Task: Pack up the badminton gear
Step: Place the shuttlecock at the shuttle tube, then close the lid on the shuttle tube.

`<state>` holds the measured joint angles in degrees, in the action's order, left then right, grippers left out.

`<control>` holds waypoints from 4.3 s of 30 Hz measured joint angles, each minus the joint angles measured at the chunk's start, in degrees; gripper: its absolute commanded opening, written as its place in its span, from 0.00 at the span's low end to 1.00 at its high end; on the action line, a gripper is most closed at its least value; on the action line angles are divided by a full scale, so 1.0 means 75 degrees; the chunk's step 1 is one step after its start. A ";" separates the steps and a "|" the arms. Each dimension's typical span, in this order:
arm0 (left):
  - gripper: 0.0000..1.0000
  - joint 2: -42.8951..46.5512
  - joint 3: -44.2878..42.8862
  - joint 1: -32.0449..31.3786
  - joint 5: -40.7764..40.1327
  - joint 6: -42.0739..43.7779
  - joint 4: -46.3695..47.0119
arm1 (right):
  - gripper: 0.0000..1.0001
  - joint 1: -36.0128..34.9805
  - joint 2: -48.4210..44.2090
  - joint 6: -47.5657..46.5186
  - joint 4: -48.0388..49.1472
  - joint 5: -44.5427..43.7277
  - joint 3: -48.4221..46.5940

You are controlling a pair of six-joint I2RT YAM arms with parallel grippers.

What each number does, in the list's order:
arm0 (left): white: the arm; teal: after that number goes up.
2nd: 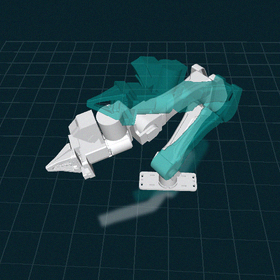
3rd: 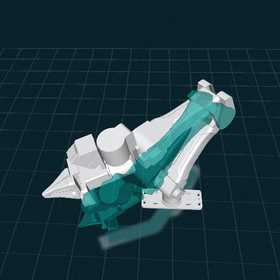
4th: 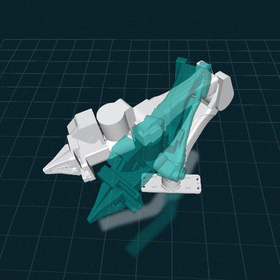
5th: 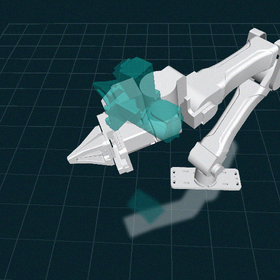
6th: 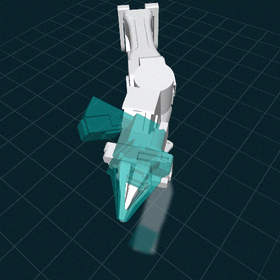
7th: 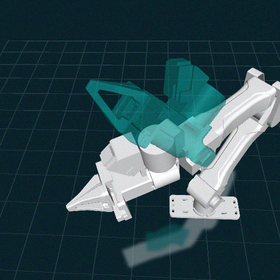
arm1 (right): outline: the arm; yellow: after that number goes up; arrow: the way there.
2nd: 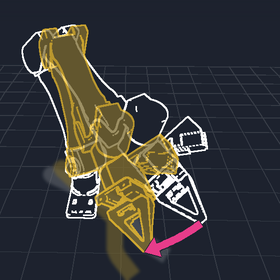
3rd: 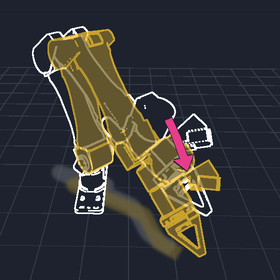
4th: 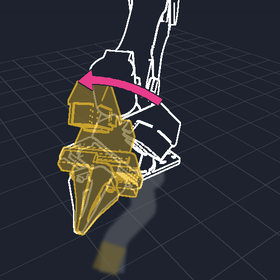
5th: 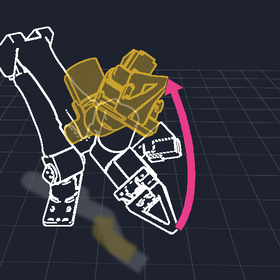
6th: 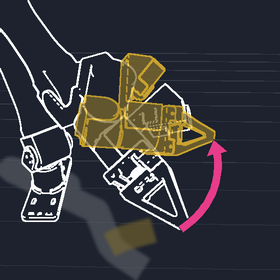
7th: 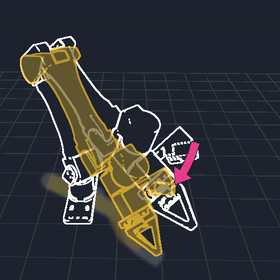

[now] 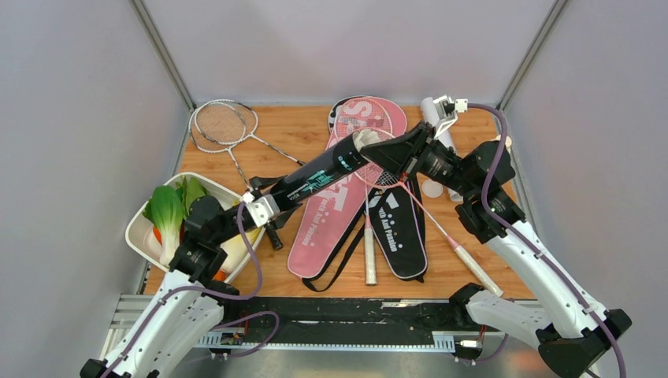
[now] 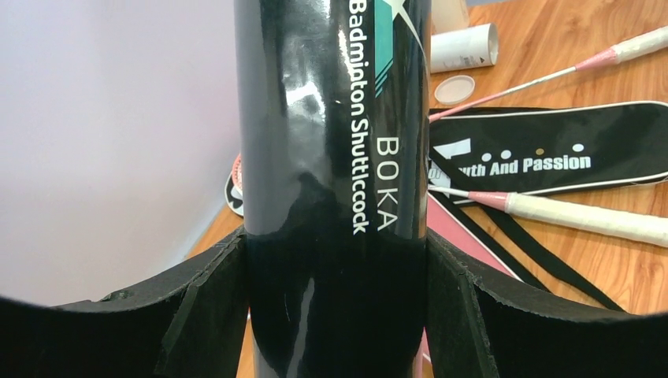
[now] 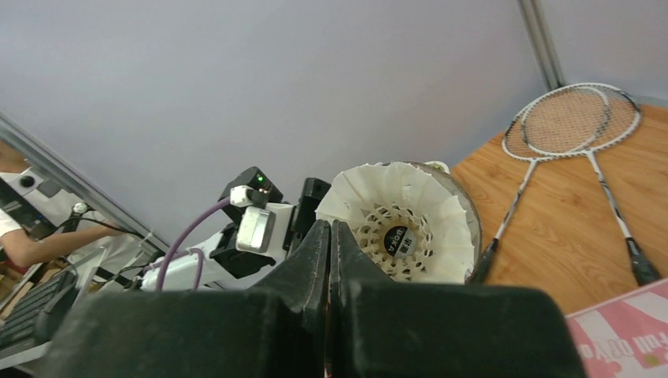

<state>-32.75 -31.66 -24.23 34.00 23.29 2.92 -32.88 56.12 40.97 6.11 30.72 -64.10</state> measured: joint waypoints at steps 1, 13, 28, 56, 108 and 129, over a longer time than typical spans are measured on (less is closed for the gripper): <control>0.04 0.0000 0.0000 0.0000 0.0012 0.0003 0.0000 | 0.00 -0.0085 0.0009 0.0087 0.0122 -0.0003 0.0026; 0.03 0.0545 0.0460 0.0058 0.0338 0.0705 -0.0020 | 0.16 -0.0402 -0.0382 0.0455 0.0361 0.0256 0.0641; 0.03 0.0959 0.0417 -0.0009 0.0720 0.1201 -0.0245 | 0.56 -0.0466 -0.0816 -0.0137 -0.1376 -0.0466 -0.0047; 0.03 0.1029 0.0414 -0.0017 0.1052 0.1177 -0.0204 | 0.61 -0.0463 -0.0446 -0.2203 -0.4718 -0.1169 -0.1620; 0.04 0.0522 -0.0058 -0.0009 -0.0425 0.1818 -0.0930 | 0.54 -0.0449 -0.0187 -0.2328 -0.4779 -0.5129 -0.1309; 0.04 0.1702 0.0758 -0.0023 0.1075 -0.0350 0.0845 | 0.31 0.2690 0.4240 -0.3279 -0.4538 -0.5817 0.0592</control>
<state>-19.99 -25.98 -24.40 42.06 20.67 9.26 -12.71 87.92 16.38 -27.92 -12.91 -59.66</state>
